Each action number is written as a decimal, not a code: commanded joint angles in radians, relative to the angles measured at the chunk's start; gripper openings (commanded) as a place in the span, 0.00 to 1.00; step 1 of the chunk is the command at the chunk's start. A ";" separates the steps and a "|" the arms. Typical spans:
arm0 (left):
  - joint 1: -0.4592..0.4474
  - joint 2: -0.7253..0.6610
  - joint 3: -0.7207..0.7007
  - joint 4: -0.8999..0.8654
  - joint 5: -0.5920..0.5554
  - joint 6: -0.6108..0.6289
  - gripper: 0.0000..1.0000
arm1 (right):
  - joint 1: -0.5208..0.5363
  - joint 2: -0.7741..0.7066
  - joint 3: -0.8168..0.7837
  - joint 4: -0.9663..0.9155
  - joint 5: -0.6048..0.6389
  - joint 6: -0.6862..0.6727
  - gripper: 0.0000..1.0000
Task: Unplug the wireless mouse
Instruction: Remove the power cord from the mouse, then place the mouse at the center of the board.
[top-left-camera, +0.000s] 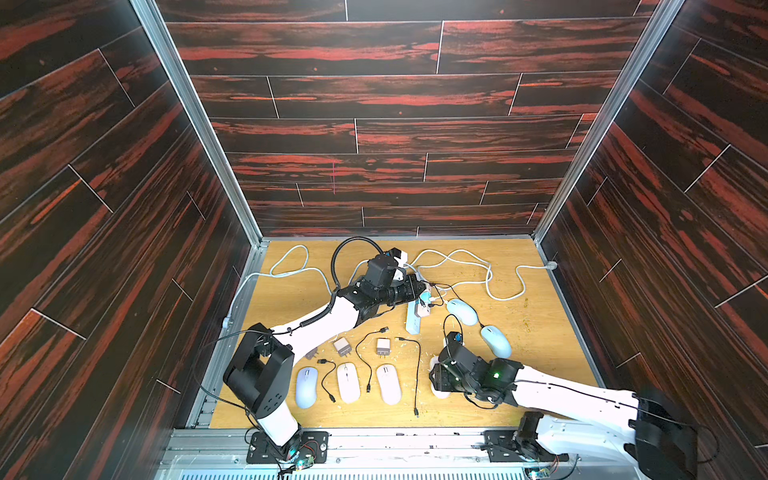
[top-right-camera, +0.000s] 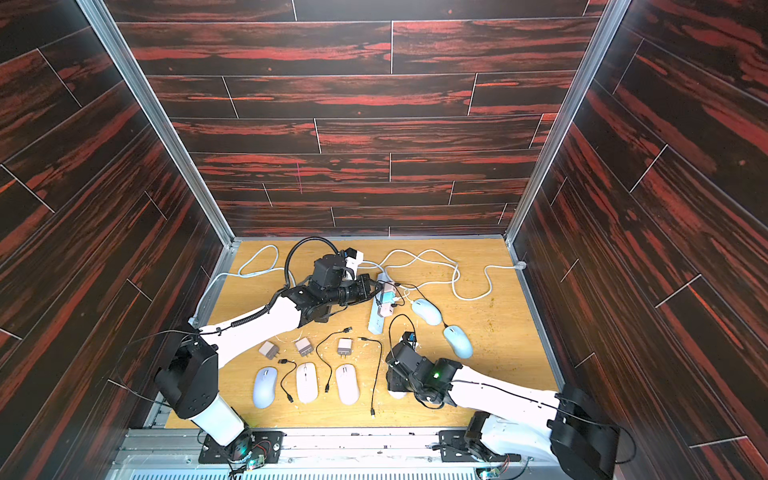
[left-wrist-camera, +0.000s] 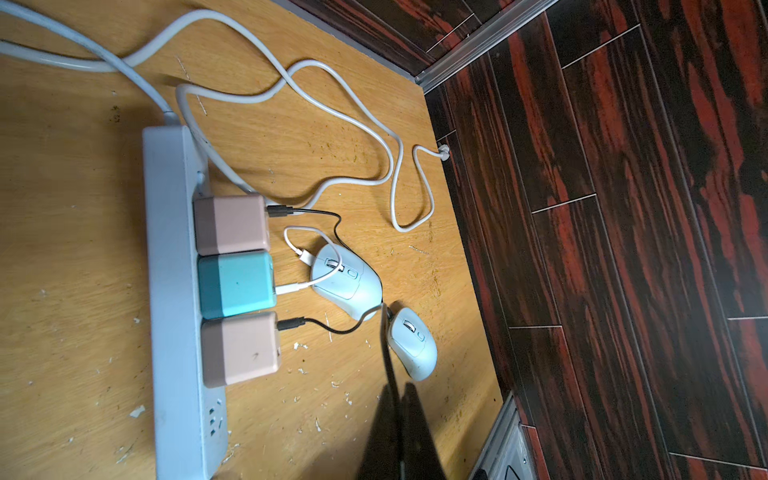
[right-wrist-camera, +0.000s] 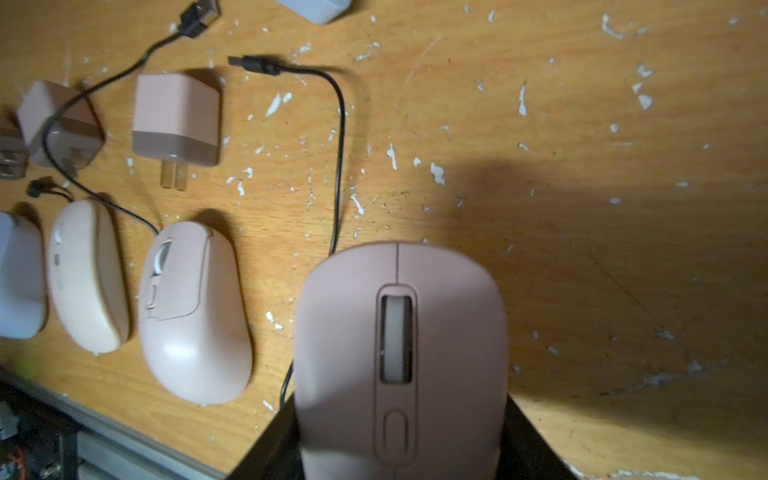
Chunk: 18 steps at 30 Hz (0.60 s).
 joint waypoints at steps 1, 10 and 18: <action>0.004 -0.053 -0.011 -0.002 -0.008 0.018 0.00 | 0.005 0.049 0.000 0.032 -0.009 0.030 0.04; 0.005 -0.054 -0.017 -0.002 -0.009 0.016 0.00 | 0.006 0.155 0.000 0.093 -0.047 0.022 0.12; 0.011 -0.065 -0.044 0.012 -0.023 0.007 0.00 | 0.012 0.209 -0.003 0.133 -0.073 0.018 0.28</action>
